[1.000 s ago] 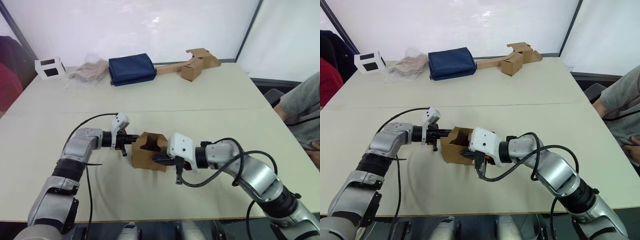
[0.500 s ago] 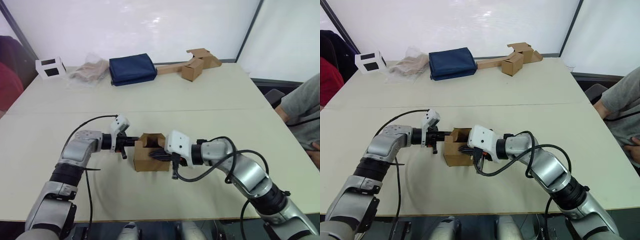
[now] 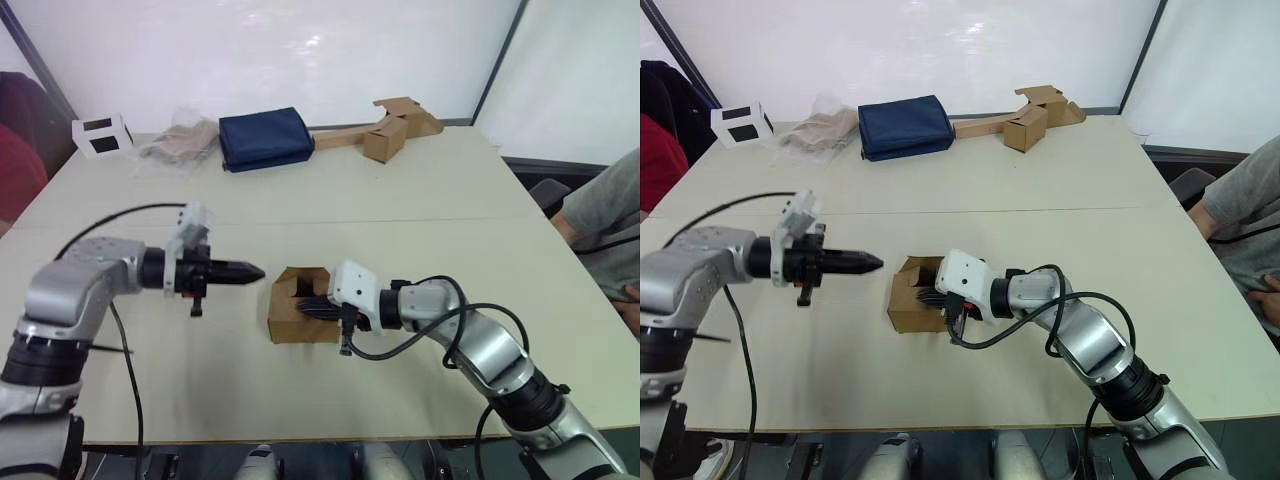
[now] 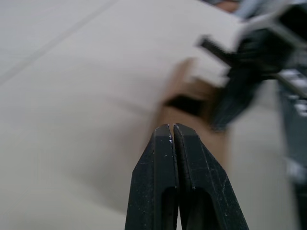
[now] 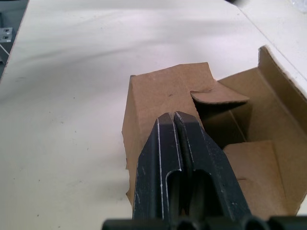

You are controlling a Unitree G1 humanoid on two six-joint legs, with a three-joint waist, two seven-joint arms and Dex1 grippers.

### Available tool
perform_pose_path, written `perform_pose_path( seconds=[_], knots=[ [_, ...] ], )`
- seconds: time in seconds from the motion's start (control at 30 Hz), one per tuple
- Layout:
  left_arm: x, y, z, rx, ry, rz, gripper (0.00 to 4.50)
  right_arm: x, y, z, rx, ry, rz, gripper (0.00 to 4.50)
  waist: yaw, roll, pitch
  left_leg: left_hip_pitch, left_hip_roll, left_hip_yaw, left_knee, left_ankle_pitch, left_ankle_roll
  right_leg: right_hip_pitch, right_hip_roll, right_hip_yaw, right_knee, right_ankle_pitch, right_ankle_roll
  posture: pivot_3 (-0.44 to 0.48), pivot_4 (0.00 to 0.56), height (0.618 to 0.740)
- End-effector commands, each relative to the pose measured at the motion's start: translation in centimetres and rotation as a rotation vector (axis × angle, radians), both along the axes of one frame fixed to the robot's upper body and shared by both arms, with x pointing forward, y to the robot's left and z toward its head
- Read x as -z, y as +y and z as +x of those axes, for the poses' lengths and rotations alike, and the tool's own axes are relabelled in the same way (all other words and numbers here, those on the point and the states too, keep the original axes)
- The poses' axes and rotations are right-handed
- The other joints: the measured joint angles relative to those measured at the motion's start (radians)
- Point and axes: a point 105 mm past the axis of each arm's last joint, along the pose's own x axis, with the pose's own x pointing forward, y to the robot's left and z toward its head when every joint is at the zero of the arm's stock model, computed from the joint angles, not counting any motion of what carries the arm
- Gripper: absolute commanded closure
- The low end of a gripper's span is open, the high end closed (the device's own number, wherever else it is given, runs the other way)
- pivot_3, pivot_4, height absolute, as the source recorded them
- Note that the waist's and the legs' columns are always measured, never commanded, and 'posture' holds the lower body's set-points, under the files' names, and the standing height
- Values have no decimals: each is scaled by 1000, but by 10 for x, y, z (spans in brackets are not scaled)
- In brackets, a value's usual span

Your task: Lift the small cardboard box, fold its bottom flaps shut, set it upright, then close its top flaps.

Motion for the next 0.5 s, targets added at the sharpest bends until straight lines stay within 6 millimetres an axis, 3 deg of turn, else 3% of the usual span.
perform_pose_path(
  seconds=[0.03, 0.5],
  knots=[
    [2, -7, -3, -5, -2, -13, 4424, -11, 2, 1, -12, -43, 28, 4500, 1, 0, 0, 0, 0, 0, 0, 0, 0, 0, 0, 0, 0, 0, 0, 0, 150, 740],
    [26, -14, -2, 1, 44, 0, 4424, -31, 3, -3, -19, -19, 141, 4500, 1, 0, 0, 0, 0, 0, 0, 0, 0, 0, 0, 0, 0, 0, 0, 0, 150, 740]
  ],
)
